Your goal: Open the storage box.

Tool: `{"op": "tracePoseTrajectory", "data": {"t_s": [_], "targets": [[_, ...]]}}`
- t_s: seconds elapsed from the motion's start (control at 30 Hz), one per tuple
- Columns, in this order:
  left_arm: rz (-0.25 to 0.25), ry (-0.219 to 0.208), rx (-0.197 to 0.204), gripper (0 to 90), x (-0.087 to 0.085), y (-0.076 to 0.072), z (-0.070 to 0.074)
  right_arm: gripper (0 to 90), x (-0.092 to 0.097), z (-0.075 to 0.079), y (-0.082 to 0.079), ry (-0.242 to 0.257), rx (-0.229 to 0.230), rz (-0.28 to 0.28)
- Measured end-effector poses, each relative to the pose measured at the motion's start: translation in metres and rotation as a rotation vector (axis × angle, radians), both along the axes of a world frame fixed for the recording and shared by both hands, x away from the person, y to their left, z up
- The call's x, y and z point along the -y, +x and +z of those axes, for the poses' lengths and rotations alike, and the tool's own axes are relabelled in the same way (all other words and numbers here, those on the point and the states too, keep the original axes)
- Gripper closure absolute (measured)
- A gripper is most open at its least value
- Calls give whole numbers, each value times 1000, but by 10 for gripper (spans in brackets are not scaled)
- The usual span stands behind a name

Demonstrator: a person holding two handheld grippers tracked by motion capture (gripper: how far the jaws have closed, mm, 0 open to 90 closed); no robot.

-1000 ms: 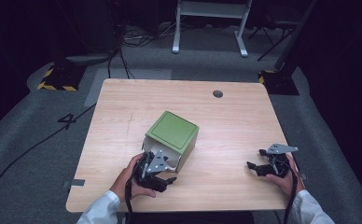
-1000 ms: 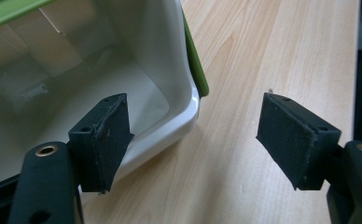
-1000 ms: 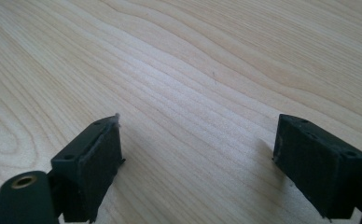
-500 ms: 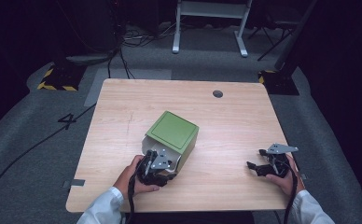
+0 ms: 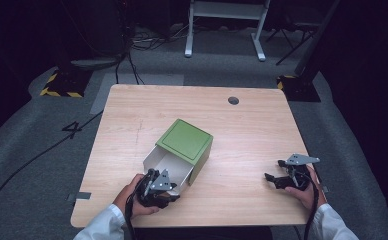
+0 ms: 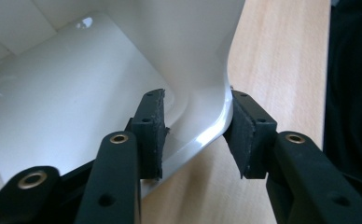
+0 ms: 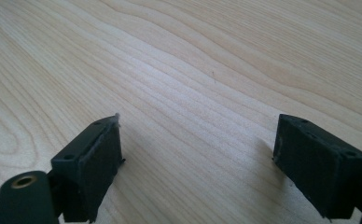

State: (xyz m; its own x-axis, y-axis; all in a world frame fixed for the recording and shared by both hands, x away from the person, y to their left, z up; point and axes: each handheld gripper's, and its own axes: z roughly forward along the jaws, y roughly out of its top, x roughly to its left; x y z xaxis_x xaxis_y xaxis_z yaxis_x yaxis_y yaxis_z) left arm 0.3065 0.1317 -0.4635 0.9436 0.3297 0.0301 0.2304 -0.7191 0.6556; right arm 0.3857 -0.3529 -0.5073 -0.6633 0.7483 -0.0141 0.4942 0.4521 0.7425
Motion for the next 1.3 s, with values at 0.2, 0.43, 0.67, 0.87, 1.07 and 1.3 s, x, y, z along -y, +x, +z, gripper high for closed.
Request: {"op": "tracePoseTrajectory", "data": {"t_s": [0.2,0.43,0.67,0.87,1.07,1.3], "targets": [[-7,-19,-3,624,-6,-12,-1,153,0,0,0,0,0,0],[-26,-36,-13,637,-13,-21,-2,154,0,0,0,0,0,-1],[-26,-46,-20,630,-22,-27,-3,153,0,0,0,-2,1,-1],[-14,-49,-27,610,-29,-33,-3,153,0,0,0,-1,1,-1],[-7,-48,-26,604,-32,-37,-3,153,0,0,0,-1,0,-1],[10,-45,-24,556,-33,-40,-3,153,0,0,0,-2,1,-1]]}}
